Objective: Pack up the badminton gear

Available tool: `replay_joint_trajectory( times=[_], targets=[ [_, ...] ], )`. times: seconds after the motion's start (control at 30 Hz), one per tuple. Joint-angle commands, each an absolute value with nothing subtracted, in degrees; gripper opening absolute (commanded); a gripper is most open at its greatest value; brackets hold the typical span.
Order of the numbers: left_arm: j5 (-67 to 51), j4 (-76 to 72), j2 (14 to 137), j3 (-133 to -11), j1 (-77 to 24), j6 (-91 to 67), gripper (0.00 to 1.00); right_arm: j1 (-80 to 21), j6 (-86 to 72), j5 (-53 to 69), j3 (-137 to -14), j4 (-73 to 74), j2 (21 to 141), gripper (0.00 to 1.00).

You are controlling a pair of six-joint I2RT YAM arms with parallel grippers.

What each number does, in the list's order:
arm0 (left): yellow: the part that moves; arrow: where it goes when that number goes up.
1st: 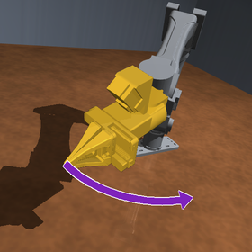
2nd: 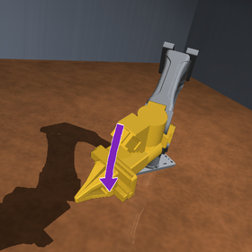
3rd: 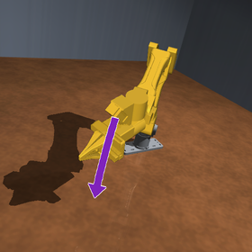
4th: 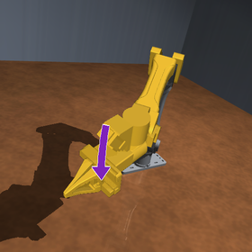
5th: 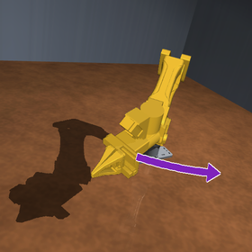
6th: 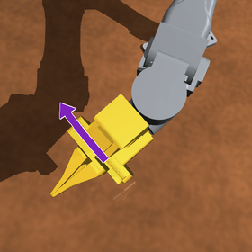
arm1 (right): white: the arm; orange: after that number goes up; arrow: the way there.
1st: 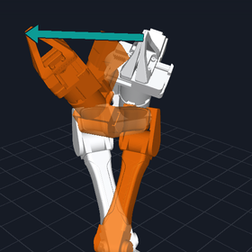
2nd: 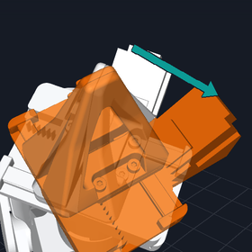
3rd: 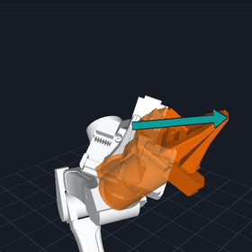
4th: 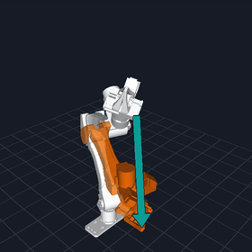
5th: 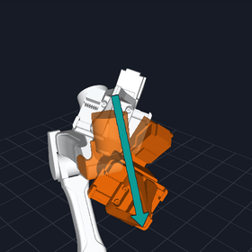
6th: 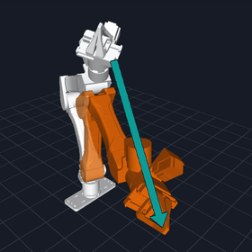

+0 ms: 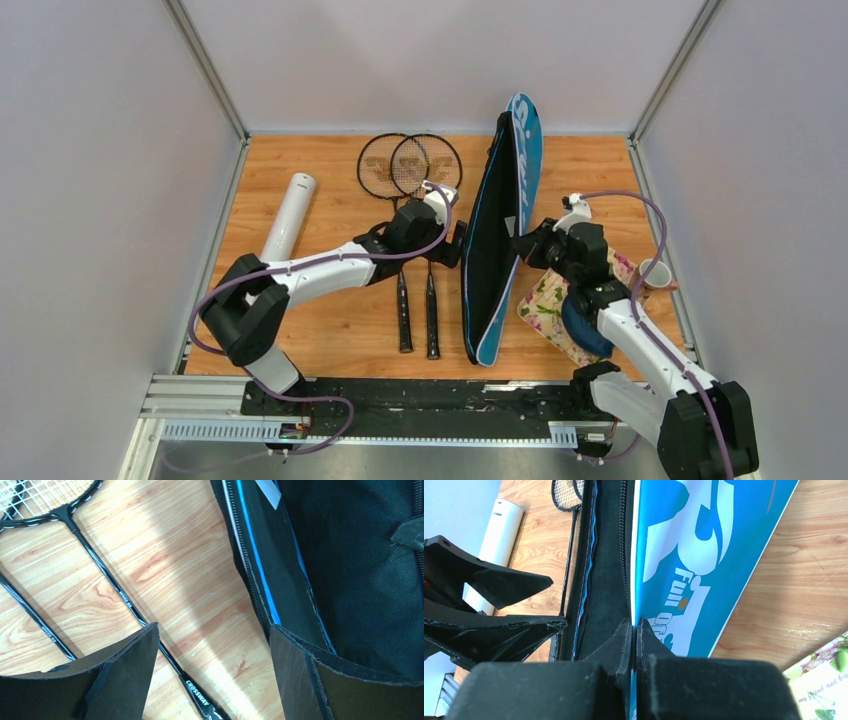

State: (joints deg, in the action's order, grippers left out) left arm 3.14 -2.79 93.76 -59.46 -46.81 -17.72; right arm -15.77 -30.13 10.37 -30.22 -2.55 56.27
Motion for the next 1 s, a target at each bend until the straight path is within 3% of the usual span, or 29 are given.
replay_joint_trajectory(
  times=[0.0,0.2,0.4,0.43,0.53,0.57,0.6,0.73,0.83,0.97],
  targets=[
    [5.6,-9.0,92.3,-59.1,-47.0,-15.9,0.89,-14.5,-32.2,13.3,-29.0,-8.3,53.4,0.00],
    [-2.8,-9.9,98.3,-62.9,-47.0,-19.1,0.89,-13.5,-32.7,16.4,-28.5,-8.8,52.4,0.00],
    [-3.7,-11.6,103.5,-66.2,-46.8,-19.2,0.88,-11.3,-33.2,19.5,-28.5,-8.3,52.1,0.00],
    [-4.0,-10.5,104.4,-67.6,-46.9,-18.6,0.85,-11.0,-33.5,20.0,-28.5,-8.4,52.3,0.00],
    [-4.7,-8.4,106.1,-70.6,-46.8,-16.6,0.41,-10.7,-33.0,18.4,-29.4,-5.0,53.0,0.00],
    [-4.6,-9.5,106.0,-70.4,-46.8,-16.3,0.12,-10.8,-32.4,16.2,-30.1,-3.3,53.4,0.00],
    [-4.6,-10.3,105.3,-69.4,-47.0,-16.3,0.05,-10.7,-31.1,14.8,-32.5,2.4,54.8,0.00],
    [-1.4,-15.1,101.5,-65.2,-48.9,-13.5,0.00,-10.8,-29.4,6.4,-39.5,15.8,59.8,0.00],
    [2.8,-17.9,98.7,-62.8,-51.6,-10.5,0.00,-11.2,-29.5,1.8,-42.8,21.3,62.0,0.11],
    [2.6,-19.3,97.7,-62.3,-52.9,-9.9,0.00,-12.1,-28.1,-3.5,-46.9,23.8,65.6,0.38]
  ],
)
